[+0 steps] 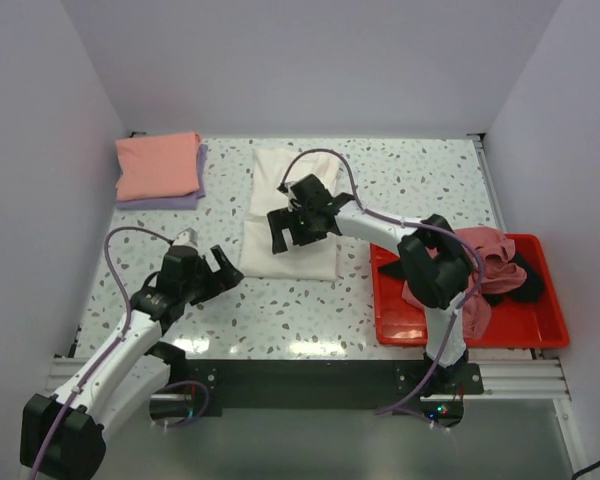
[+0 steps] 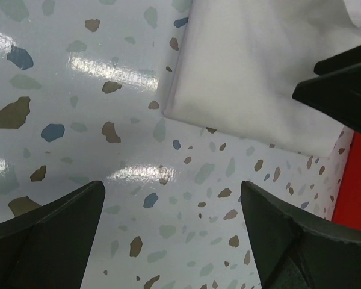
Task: Fold and stack the t-shirts
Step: Fold the tshirt
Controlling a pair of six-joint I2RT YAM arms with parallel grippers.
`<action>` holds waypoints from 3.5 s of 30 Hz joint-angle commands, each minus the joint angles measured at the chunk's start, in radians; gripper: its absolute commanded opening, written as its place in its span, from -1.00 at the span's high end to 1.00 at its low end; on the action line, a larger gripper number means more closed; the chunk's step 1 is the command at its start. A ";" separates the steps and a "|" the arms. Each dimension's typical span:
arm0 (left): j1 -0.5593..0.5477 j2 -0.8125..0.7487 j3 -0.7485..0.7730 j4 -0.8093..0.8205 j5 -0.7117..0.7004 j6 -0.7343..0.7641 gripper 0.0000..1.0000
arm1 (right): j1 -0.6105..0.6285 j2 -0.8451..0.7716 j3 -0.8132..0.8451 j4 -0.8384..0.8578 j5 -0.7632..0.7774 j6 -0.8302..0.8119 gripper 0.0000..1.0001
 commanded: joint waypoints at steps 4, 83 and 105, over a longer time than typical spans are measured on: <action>0.007 -0.039 -0.020 -0.011 0.005 -0.035 -1.00 | -0.016 0.112 0.194 0.046 0.136 -0.060 -0.98; 0.005 -0.052 -0.195 0.063 -0.095 -0.075 1.00 | 0.127 -0.540 -0.647 0.144 0.121 0.137 -0.74; 0.005 -0.037 -0.172 -0.026 -0.071 -0.185 1.00 | 0.173 -0.411 -0.688 0.287 -0.006 0.129 0.85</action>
